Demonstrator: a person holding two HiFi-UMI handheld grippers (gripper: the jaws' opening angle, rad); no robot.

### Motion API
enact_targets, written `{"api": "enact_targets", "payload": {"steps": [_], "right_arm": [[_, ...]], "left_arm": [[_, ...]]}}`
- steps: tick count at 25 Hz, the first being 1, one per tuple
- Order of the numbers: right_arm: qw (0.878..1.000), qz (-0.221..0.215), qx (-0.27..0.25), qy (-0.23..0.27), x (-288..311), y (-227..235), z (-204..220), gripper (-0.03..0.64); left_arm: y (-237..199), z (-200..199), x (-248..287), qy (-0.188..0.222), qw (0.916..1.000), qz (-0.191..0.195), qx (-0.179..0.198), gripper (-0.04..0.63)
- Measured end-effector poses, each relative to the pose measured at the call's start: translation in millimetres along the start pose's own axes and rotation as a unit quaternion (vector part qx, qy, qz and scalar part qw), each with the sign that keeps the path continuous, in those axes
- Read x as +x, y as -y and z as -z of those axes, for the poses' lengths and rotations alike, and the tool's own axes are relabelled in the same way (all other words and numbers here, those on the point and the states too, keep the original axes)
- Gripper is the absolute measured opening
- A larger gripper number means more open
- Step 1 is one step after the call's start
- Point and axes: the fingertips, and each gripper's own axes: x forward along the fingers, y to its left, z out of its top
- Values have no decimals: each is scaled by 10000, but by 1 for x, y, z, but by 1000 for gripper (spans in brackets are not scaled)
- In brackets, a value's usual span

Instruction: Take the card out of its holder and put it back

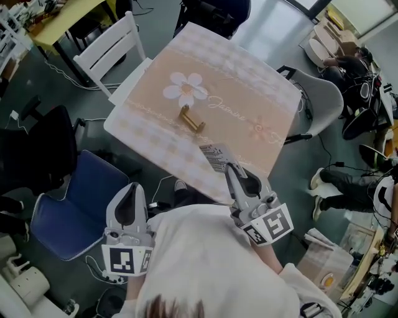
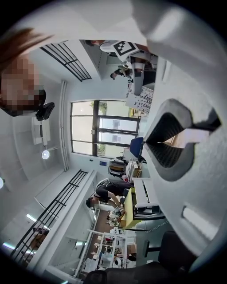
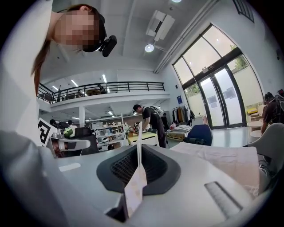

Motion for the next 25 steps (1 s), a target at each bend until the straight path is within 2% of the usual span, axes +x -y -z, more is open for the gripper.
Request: {"api": "enact_targets", "payload": {"steps": [4, 11, 22, 25], "right_arm": [[10000, 19, 39, -80, -5, -2, 7, 14], [9999, 37, 33, -107, -5, -7, 10, 14], [9998, 72, 69, -143, -5, -10, 12, 15], [9998, 61, 70, -163, -6, -11, 14, 15]], "left_arm": [[9, 4, 4, -45, 9997, 253, -55, 2], [35, 12, 12, -234, 9945, 1021, -90, 3], [32, 18, 7, -377, 9923, 1114, -390, 20], [26, 14, 10, -336, 9914, 1027, -734, 20]]}}
